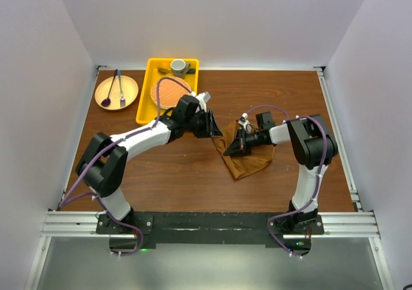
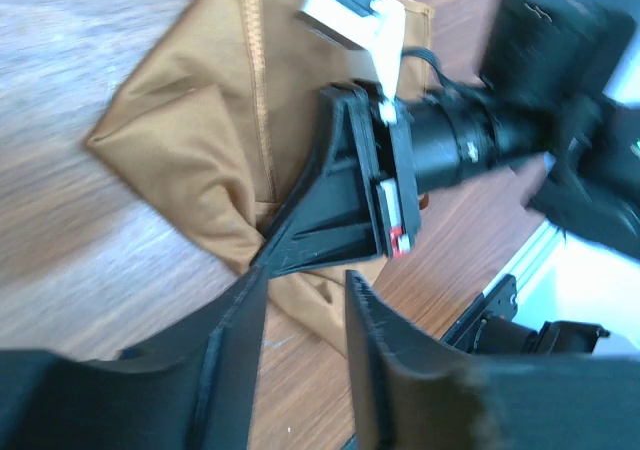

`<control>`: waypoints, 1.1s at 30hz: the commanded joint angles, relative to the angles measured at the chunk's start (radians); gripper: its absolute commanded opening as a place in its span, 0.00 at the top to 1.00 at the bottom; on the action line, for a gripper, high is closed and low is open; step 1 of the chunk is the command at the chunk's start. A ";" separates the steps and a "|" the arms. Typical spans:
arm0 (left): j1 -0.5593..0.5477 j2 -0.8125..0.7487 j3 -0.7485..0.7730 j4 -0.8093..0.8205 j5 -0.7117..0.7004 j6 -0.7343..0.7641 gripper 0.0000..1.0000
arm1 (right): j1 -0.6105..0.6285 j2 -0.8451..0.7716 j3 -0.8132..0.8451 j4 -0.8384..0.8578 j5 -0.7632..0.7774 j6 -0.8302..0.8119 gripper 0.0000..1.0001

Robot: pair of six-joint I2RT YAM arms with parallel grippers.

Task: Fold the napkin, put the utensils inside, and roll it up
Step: Roll the napkin with the utensil

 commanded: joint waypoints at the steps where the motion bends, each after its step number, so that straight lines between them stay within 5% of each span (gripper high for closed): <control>1: -0.018 0.041 -0.029 0.204 0.056 0.009 0.67 | -0.054 0.097 0.056 -0.153 -0.024 -0.083 1.00; 11: -0.040 0.265 0.061 0.345 0.030 -0.064 0.88 | -0.094 0.158 0.113 -0.291 0.035 -0.229 1.00; 15: -0.015 0.328 0.106 0.194 -0.093 -0.058 0.99 | -0.092 0.163 0.088 -0.273 0.035 -0.229 1.00; 22: 0.014 0.466 0.313 -0.142 -0.218 0.074 0.97 | -0.094 0.149 0.048 -0.215 0.037 -0.217 1.00; 25: 0.010 0.405 0.337 -0.192 -0.241 0.123 0.80 | -0.094 0.146 0.036 -0.183 0.020 -0.197 1.00; 28: 0.002 0.339 0.383 -0.300 -0.232 0.109 0.49 | -0.092 0.128 0.031 -0.179 0.018 -0.198 1.00; 33: -0.013 0.250 0.349 -0.382 -0.170 -0.061 0.34 | -0.092 0.102 0.034 -0.149 0.003 -0.172 1.00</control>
